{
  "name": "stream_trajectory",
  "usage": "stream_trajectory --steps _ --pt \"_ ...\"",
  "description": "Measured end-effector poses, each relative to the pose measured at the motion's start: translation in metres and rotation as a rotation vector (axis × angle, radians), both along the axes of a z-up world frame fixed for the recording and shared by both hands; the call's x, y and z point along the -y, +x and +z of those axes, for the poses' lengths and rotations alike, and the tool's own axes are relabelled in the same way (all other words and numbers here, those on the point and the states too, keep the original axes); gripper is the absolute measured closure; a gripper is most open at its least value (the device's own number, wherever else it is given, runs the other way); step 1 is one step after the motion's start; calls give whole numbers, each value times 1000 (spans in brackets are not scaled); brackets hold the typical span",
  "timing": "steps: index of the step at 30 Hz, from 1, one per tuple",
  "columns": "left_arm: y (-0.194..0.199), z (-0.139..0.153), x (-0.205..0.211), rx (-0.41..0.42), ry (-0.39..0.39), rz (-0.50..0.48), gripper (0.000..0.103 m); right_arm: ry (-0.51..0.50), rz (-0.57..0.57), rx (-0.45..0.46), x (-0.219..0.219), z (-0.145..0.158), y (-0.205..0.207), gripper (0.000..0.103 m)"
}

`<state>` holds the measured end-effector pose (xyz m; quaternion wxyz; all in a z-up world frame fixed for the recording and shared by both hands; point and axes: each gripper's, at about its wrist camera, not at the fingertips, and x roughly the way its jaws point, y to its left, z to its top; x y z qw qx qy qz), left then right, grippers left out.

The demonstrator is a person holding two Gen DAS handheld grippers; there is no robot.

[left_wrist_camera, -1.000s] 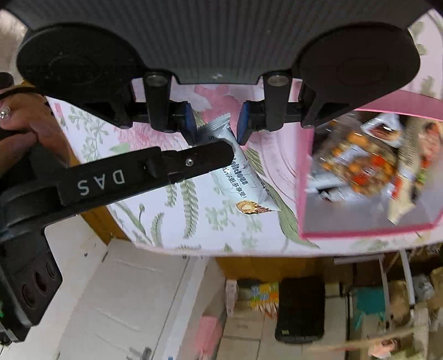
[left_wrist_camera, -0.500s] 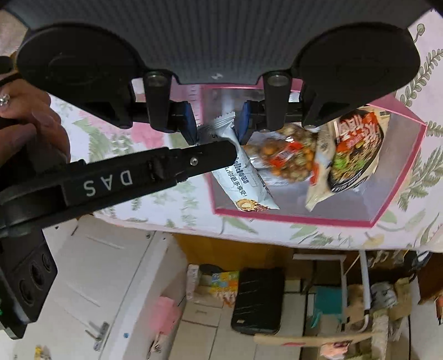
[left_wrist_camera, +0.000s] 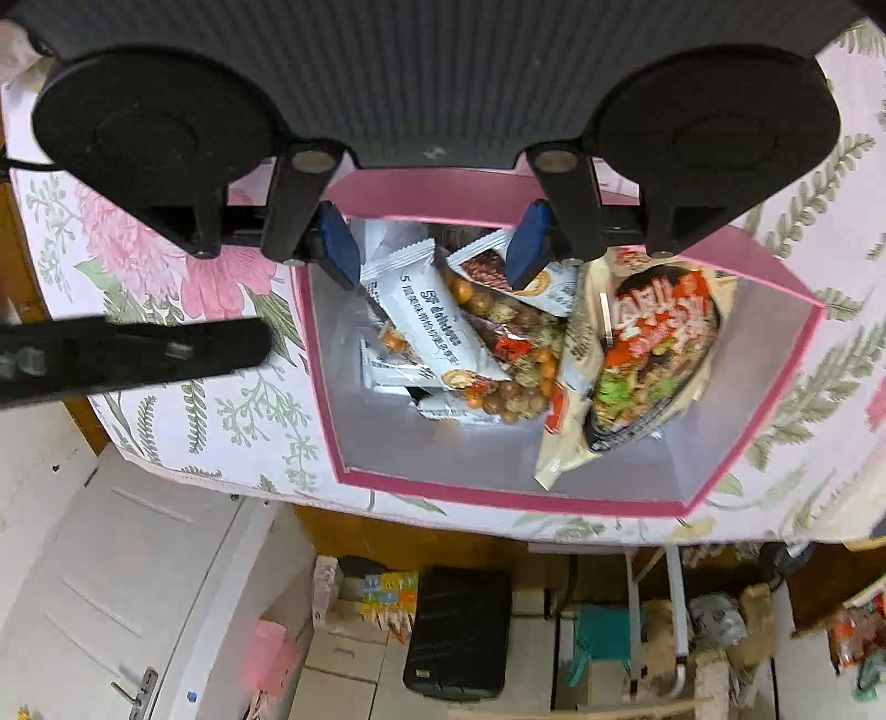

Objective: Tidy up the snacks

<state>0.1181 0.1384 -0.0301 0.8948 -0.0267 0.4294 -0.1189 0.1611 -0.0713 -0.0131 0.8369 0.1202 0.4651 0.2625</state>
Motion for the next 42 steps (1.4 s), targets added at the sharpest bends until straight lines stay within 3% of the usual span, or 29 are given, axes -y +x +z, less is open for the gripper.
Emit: stream_trajectory --steps 6,15,29,33,35,37,42 --pt "-24 21 3 53 29 -26 41 -82 -33 93 22 24 -47 58" --pt "-59 42 12 104 30 -60 35 -163 -208 252 49 46 -133 50" --pt "-103 50 39 167 35 -85 28 -297 -407 323 44 26 -192 45" --pt "-112 48 45 186 44 -80 20 -344 -429 336 37 20 -199 43" --pt "-115 45 48 196 50 -76 15 -367 -439 337 35 19 -200 17" --pt "-118 44 50 207 56 -76 8 -376 -447 351 35 19 -202 13" --pt "-124 44 54 244 95 -52 3 -411 -488 352 35 19 -204 9"
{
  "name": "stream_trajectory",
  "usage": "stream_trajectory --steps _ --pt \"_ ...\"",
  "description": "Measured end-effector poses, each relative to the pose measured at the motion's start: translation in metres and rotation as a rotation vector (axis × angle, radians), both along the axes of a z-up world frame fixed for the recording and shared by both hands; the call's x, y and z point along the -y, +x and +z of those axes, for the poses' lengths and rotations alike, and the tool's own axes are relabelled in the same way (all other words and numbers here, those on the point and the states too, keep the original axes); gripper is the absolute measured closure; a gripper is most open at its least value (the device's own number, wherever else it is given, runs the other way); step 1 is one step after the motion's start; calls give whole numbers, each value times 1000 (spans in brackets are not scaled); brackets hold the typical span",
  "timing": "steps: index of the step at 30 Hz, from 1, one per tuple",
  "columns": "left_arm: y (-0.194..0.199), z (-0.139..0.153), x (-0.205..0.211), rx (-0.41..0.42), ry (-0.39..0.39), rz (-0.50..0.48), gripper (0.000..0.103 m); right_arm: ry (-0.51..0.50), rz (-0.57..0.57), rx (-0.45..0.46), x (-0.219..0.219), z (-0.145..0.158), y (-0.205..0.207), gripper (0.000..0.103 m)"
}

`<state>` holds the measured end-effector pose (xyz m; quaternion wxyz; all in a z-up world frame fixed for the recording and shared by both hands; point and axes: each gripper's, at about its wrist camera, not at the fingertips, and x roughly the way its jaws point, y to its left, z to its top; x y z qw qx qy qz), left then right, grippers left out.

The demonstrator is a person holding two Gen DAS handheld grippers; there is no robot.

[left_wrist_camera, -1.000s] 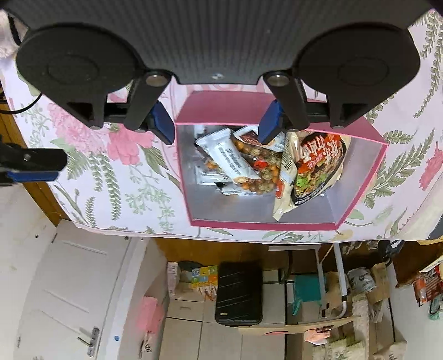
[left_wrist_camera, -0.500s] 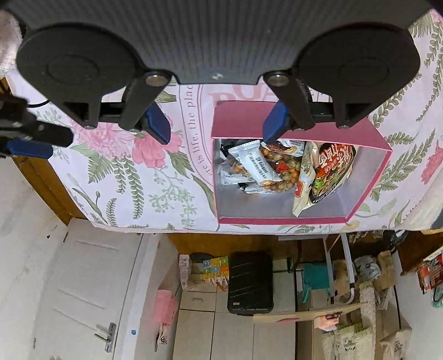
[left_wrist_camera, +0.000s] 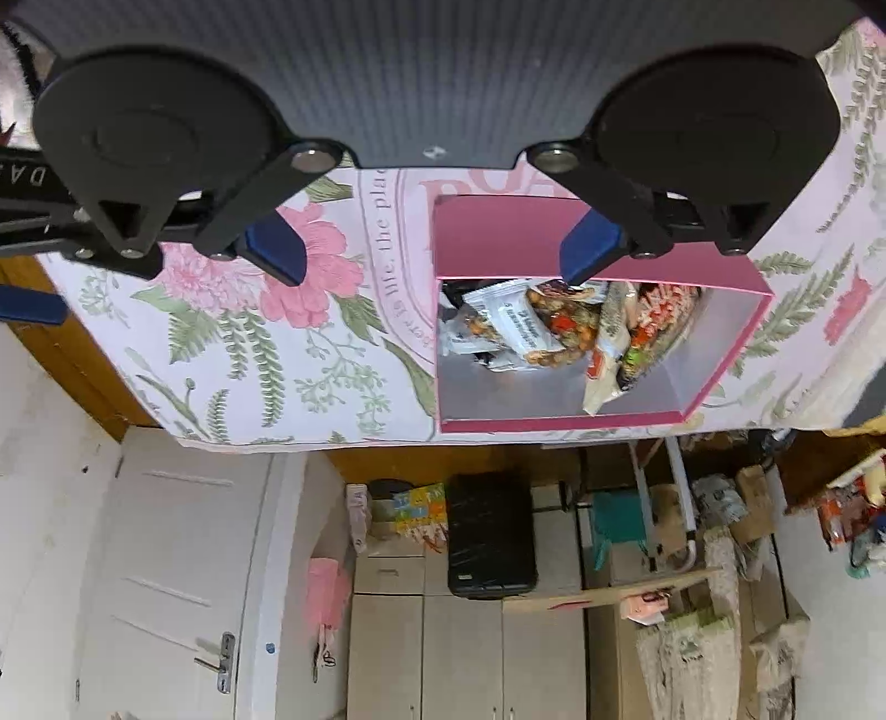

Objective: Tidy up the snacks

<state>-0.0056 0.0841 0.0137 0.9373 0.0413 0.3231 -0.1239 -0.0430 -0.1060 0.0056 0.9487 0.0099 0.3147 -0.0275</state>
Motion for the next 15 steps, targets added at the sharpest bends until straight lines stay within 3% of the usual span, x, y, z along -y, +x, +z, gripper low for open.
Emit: stream_trajectory --steps 3,8,15 --pt "-4 2 4 26 53 19 3 8 -46 -17 2 -1 -1 8" --pt "-6 6 1 5 27 29 3 -41 -109 -68 3 1 0 8" --pt "-8 7 -2 -11 8 45 3 -54 -115 -41 1 7 -8 6"
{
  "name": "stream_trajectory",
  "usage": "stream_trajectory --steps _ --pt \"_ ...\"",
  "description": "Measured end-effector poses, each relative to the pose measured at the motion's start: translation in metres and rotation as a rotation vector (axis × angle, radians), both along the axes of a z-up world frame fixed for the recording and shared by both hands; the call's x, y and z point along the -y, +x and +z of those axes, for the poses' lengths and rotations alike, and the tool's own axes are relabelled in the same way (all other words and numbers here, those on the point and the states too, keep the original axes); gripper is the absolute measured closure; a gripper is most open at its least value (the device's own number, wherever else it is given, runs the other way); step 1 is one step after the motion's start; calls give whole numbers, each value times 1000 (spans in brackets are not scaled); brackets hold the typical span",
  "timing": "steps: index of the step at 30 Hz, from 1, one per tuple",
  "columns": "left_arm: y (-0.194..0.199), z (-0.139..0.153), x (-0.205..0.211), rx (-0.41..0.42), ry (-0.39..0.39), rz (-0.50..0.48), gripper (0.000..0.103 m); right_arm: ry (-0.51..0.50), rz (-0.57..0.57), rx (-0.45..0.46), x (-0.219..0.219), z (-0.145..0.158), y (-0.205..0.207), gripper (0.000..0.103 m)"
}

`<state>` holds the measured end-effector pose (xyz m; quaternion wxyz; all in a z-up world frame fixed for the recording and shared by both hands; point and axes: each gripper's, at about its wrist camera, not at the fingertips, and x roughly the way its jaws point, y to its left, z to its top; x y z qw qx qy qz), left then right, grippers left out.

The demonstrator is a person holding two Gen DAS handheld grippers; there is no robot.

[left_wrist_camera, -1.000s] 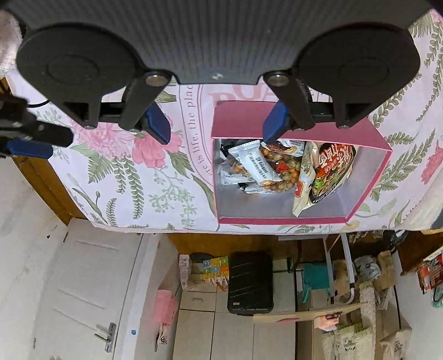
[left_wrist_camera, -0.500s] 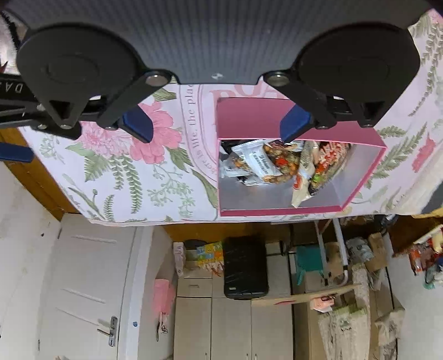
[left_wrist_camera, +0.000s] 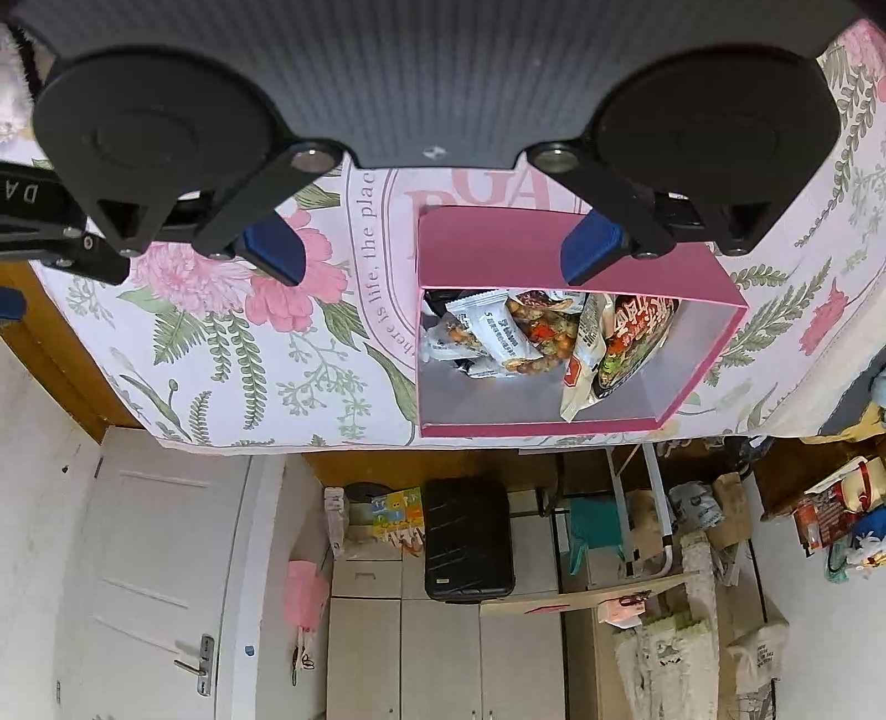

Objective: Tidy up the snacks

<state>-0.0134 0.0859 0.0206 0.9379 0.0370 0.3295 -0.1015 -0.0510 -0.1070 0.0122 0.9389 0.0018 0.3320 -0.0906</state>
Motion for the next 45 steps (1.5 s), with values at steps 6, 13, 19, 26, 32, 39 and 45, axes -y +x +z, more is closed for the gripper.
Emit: stream_trajectory --steps 6,13,19,26,32,39,45 --pt "0 -3 2 -7 10 6 3 -8 -3 9 0 -2 0 6" --pt "0 -11 -1 -19 8 24 3 4 -6 30 1 -7 0 6" --pt "3 -15 0 -33 14 37 3 0 8 37 -1 -8 0 6" --pt "1 -16 1 -17 20 35 3 12 -3 44 0 -8 0 6" --pt "1 -15 -1 -23 -1 27 3 13 -7 40 1 -8 0 6" --pt "2 -17 -1 -39 9 42 3 7 -2 36 0 -11 1 6" --pt "1 -16 -2 -24 9 57 2 7 -7 33 0 -12 1 6"
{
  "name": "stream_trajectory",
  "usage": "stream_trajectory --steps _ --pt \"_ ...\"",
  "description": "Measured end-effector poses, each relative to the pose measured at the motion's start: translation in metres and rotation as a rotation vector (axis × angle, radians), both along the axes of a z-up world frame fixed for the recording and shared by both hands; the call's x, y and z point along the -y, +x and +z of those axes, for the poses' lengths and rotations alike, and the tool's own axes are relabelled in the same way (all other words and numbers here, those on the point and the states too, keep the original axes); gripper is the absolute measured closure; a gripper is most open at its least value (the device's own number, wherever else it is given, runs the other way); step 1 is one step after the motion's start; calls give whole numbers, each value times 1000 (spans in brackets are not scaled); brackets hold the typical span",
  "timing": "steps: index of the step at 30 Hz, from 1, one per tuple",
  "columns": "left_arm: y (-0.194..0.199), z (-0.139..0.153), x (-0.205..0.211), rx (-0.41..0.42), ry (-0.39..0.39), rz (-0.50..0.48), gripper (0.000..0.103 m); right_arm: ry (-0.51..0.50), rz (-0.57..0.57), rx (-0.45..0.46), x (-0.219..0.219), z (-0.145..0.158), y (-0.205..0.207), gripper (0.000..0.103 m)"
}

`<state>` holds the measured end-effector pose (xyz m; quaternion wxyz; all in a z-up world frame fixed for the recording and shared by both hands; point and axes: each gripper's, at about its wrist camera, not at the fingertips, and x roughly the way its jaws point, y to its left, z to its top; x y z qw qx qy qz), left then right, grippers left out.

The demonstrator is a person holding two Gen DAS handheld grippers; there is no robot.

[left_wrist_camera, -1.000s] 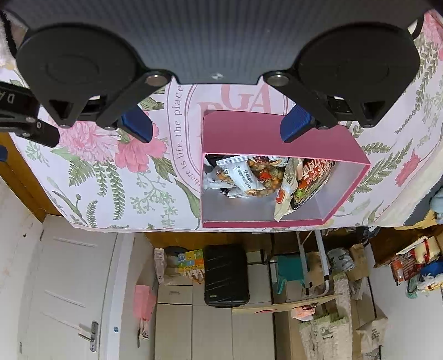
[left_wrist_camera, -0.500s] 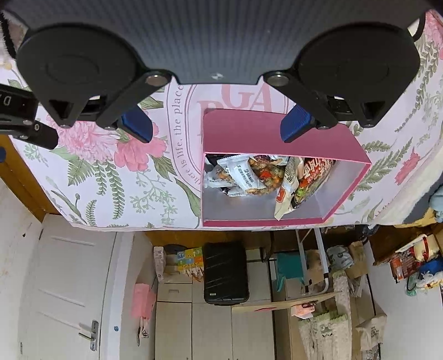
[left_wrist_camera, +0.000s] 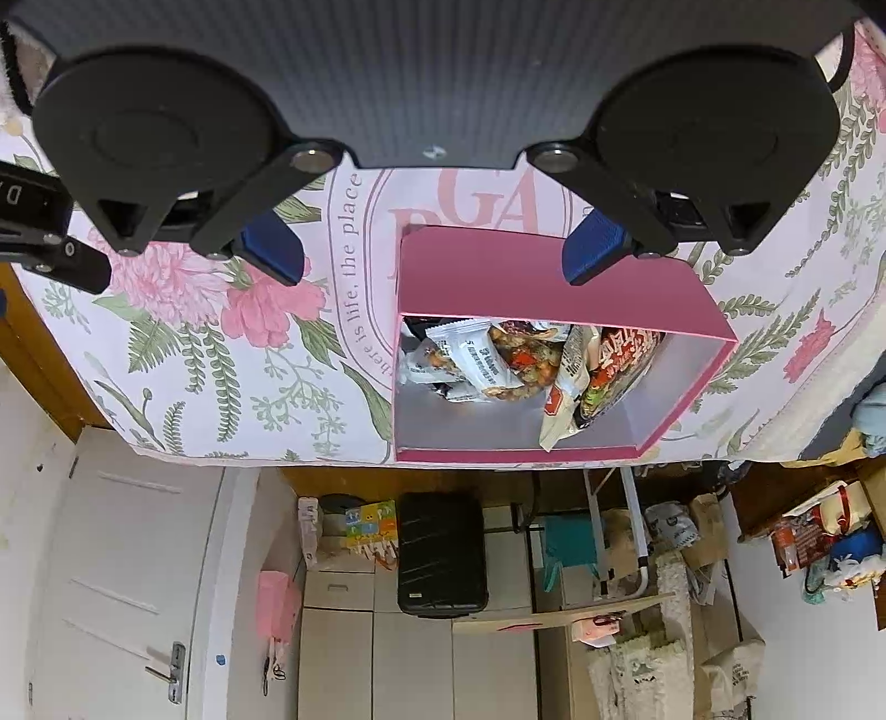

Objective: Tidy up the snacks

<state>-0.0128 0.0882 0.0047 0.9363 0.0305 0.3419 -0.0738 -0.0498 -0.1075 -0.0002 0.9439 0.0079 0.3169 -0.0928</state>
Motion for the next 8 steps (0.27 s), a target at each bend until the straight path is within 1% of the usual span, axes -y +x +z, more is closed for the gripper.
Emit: stream_trajectory --steps 8 --pt "0 0 0 5 6 -3 2 5 -2 -7 1 -1 2 6"
